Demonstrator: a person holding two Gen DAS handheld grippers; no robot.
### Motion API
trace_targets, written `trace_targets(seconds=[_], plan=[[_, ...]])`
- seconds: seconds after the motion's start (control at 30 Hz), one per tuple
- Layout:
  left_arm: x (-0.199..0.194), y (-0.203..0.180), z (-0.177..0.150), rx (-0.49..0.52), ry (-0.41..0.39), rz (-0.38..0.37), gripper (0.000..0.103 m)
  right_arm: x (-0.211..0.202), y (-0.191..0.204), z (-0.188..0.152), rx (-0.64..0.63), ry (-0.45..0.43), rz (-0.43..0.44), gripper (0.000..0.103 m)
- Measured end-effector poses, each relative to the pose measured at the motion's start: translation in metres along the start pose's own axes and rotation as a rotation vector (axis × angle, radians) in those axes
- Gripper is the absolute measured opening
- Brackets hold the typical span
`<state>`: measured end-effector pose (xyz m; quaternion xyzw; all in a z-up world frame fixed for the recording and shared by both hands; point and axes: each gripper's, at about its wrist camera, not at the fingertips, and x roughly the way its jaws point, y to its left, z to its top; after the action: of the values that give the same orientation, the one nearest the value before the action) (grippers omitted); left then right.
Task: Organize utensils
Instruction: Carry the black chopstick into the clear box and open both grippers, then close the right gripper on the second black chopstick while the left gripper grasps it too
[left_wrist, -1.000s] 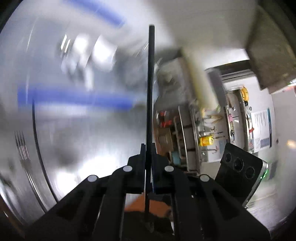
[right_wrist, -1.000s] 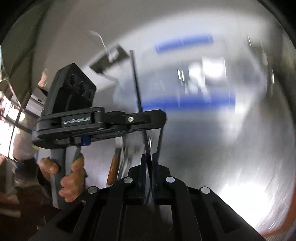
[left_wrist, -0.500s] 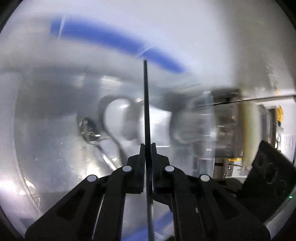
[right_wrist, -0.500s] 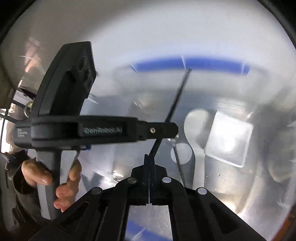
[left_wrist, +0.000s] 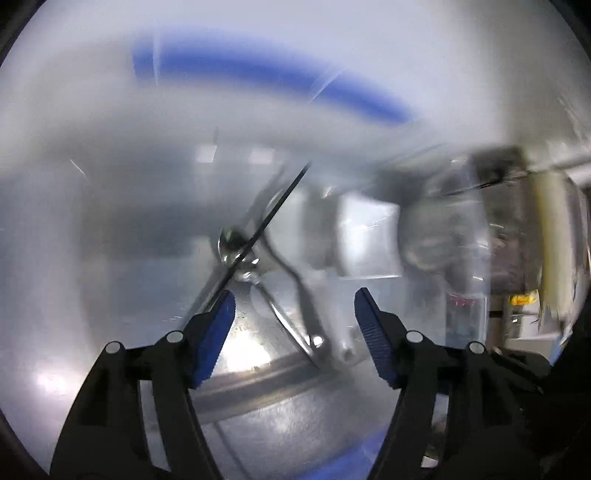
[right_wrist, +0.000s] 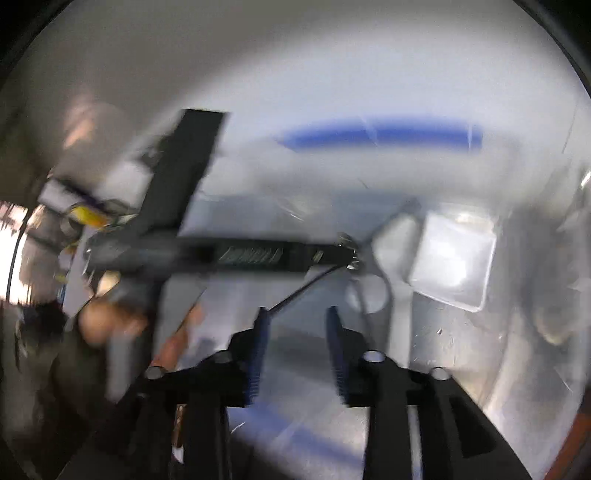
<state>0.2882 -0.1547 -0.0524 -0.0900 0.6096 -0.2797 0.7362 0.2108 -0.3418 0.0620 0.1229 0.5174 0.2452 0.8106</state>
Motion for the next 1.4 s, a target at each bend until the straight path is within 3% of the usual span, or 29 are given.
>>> trace_targets(seconds=[0.03,0.1,0.17,0.27,0.33,0.5,0.57,0.6,0.67,0.73,0.8,0.97,1.03,1.2,1.3,1.37,1.4], plan=[[-0.035,-0.01,-0.014,0.039,-0.095,-0.025,0.064,-0.022,0.027,-0.026,-0.071,-0.04,0.011,0.052],[-0.086,-0.017,-0.043,0.075,-0.223,-0.093,0.07,-0.035,0.067,-0.078,-0.161,-0.03,-0.016,0.054],[-0.138,-0.01,-0.087,0.065,-0.345,-0.199,0.089,-0.011,0.09,-0.119,-0.163,0.069,-0.048,0.054],[-0.173,0.009,-0.139,0.026,-0.443,-0.238,0.089,0.058,0.11,-0.194,-0.167,0.292,-0.179,0.054],[-0.176,0.024,-0.166,-0.016,-0.465,-0.21,0.09,0.089,0.111,-0.227,-0.126,0.386,-0.191,0.052],[-0.15,0.072,-0.207,-0.129,-0.331,-0.185,0.089,0.125,0.117,-0.263,-0.077,0.455,-0.256,0.05],[-0.13,0.085,-0.22,-0.172,-0.259,-0.188,0.089,0.131,0.12,-0.273,-0.067,0.462,-0.304,0.04],[-0.119,0.089,-0.226,-0.188,-0.22,-0.2,0.089,0.129,0.125,-0.273,-0.068,0.454,-0.308,0.027],[-0.106,0.093,-0.236,-0.197,-0.177,-0.219,0.089,0.132,0.125,-0.273,-0.033,0.435,-0.329,0.009],[-0.094,0.09,-0.247,-0.187,-0.138,-0.23,0.089,0.128,0.12,-0.274,0.032,0.411,-0.316,0.007],[-0.081,0.087,-0.254,-0.192,-0.097,-0.246,0.089,0.122,0.109,-0.272,0.103,0.396,-0.269,0.007],[-0.029,0.072,-0.269,-0.198,0.095,-0.313,0.089,0.091,0.088,-0.27,0.283,0.355,-0.093,0.007],[-0.011,0.064,-0.272,-0.19,0.146,-0.307,0.089,0.081,0.079,-0.262,0.346,0.333,-0.028,0.007],[0.021,0.048,-0.277,-0.21,0.222,-0.348,0.088,0.068,0.075,-0.266,0.403,0.317,0.053,0.007],[0.03,0.038,-0.278,-0.22,0.24,-0.383,0.068,0.066,0.074,-0.263,0.398,0.333,0.069,0.007],[0.036,0.034,-0.278,-0.254,0.253,-0.402,0.037,0.055,0.064,-0.255,0.396,0.336,0.081,0.007],[0.04,0.034,-0.279,-0.274,0.265,-0.402,0.029,0.055,0.064,-0.254,0.39,0.337,0.08,0.007]])
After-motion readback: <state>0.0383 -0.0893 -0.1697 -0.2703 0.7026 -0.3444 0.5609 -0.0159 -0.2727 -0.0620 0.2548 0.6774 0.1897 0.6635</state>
